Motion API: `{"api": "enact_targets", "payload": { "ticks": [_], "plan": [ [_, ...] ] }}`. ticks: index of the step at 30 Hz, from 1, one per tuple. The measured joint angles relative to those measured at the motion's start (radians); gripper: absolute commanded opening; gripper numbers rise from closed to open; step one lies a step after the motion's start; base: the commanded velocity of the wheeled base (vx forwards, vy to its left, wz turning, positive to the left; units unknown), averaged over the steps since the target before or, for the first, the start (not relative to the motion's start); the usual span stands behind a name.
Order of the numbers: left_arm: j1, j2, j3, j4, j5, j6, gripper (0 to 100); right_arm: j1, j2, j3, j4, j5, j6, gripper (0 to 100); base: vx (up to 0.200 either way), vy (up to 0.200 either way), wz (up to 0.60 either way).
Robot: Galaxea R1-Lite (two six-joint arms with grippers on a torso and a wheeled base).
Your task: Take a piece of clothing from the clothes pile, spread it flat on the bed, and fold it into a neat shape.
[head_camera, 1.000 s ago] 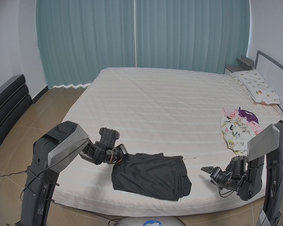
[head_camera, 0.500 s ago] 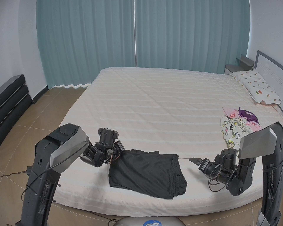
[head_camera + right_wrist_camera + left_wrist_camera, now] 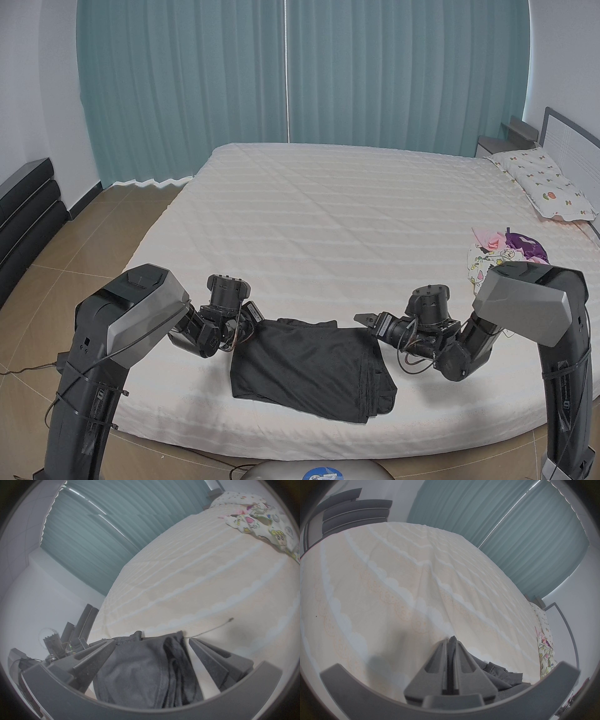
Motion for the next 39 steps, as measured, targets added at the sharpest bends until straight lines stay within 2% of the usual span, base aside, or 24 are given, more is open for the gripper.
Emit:
{"api": "enact_targets", "payload": {
  "ticks": [8,9,14,16,23,39],
  "plan": [
    [0.001,-0.009,0.016,-0.02,-0.008,-0.006,0,0.021,0.061,-0.092,0.056,-0.015,-0.014,100,0.0,0.0,0.0],
    [0.001,-0.009,0.016,-0.02,-0.008,-0.006,0,0.021,0.064,-0.097,0.074,-0.016,-0.014,0,0.0,0.0,0.0],
    [0.001,-0.01,0.018,-0.022,-0.009,-0.005,0,0.021,0.074,-0.114,0.094,-0.038,-0.015,0,0.0,0.0,0.0],
    [0.001,-0.01,0.018,-0.022,-0.008,-0.006,0,0.021,0.077,-0.118,0.093,-0.072,-0.021,0,0.0,0.0,0.0],
    [0.001,-0.01,0.016,-0.026,-0.004,-0.004,0,0.007,0.081,-0.144,0.085,-0.129,-0.023,0,0.0,0.0,0.0],
    [0.005,-0.001,0.02,-0.076,0.001,0.001,0,-0.018,0.105,-0.206,0.04,-0.149,-0.023,0,0.0,0.0,0.0]
  ]
}}
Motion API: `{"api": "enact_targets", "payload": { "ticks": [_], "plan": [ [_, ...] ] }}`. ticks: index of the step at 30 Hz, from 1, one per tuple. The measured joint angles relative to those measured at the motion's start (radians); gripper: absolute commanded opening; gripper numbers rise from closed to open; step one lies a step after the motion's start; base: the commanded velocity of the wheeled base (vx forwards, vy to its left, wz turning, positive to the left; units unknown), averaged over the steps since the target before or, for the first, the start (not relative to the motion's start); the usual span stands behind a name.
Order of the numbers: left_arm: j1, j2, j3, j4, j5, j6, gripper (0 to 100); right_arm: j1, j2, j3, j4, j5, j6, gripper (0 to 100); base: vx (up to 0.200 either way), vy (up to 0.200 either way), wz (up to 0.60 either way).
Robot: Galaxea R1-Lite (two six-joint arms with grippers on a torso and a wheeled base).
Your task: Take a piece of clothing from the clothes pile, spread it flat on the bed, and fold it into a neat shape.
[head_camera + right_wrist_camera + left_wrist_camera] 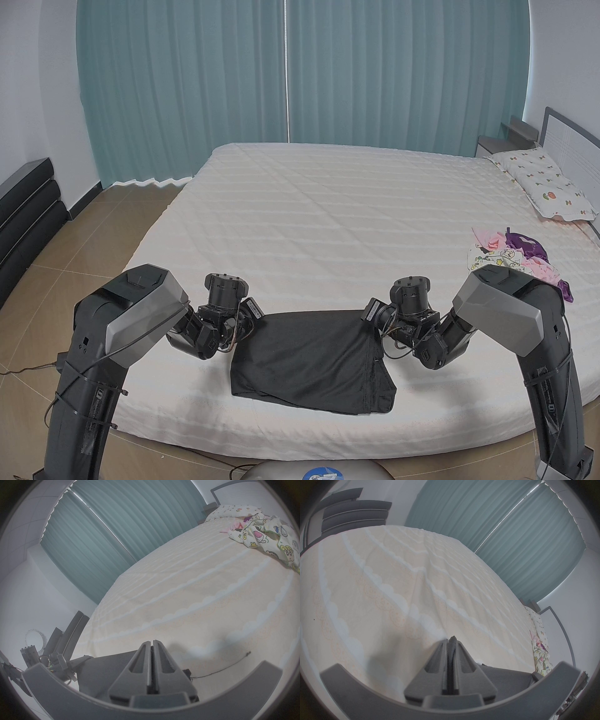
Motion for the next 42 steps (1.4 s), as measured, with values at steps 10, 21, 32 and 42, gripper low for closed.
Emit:
{"api": "enact_targets", "payload": {
  "ticks": [10,21,32,42],
  "plan": [
    [-0.005,0.001,0.006,-0.001,0.0,0.005,100,0.002,0.014,-0.008,0.005,-0.001,-0.001,100,0.0,0.0,0.0],
    [-0.008,0.0,0.009,-0.005,0.001,0.008,100,0.006,0.009,0.003,-0.007,-0.017,0.013,100,0.0,0.0,0.0],
    [-0.006,-0.046,0.141,-0.275,0.032,0.012,100,-0.027,-0.107,0.144,-0.035,-0.032,0.096,100,0.0,0.0,0.0],
    [0.037,-0.214,0.313,-0.369,0.104,0.081,100,-0.07,-0.299,0.465,-0.205,-0.019,0.124,100,0.0,0.0,0.0]
  ]
}}
